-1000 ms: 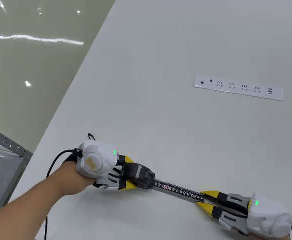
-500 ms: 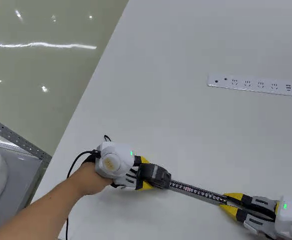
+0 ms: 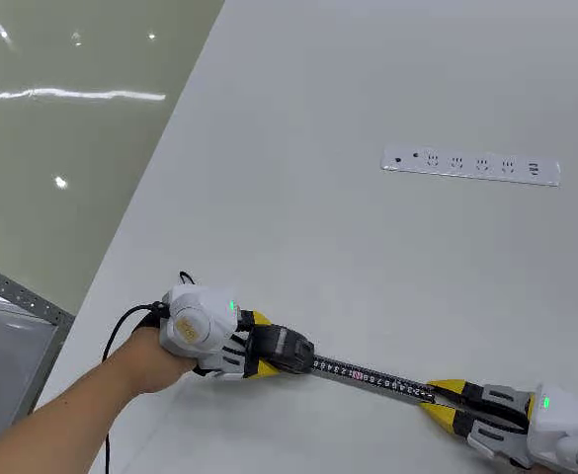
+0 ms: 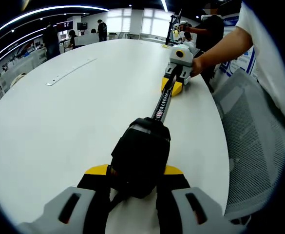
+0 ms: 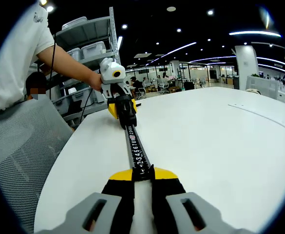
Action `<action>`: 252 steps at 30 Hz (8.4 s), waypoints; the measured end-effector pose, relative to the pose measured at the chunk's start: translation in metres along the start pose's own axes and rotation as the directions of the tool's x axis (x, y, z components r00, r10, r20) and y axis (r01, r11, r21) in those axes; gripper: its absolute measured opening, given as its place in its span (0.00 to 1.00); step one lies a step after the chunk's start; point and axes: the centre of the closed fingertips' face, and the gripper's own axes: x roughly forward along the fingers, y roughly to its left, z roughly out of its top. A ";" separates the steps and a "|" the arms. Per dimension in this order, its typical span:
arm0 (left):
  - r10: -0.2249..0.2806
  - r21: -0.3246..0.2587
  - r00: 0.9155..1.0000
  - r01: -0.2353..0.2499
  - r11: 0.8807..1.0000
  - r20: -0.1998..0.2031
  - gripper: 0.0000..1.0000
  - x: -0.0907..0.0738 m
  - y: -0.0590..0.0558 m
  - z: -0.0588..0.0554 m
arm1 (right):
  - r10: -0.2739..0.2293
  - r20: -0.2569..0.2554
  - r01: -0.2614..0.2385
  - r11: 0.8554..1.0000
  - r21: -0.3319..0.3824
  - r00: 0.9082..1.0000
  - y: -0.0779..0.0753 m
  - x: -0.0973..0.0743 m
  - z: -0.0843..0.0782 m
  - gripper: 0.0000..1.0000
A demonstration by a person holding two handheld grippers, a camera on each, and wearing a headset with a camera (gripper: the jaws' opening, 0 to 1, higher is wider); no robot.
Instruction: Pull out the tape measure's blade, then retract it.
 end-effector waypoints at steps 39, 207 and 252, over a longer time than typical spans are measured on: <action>-0.002 0.002 1.000 0.002 1.000 -0.008 0.32 0.000 0.000 0.001 | -0.047 0.003 0.047 0.998 0.045 0.999 -0.009 -0.044 -0.015 0.10; 0.412 -0.458 0.897 -0.303 0.836 0.159 0.72 -0.066 -0.027 -0.002 | -0.395 0.070 0.362 0.889 0.281 0.916 0.021 -0.108 0.005 0.59; 0.460 -0.544 0.878 -0.322 0.775 0.135 0.75 -0.086 -0.070 -0.026 | -0.452 0.067 0.414 0.859 0.302 0.889 0.055 -0.126 0.007 0.60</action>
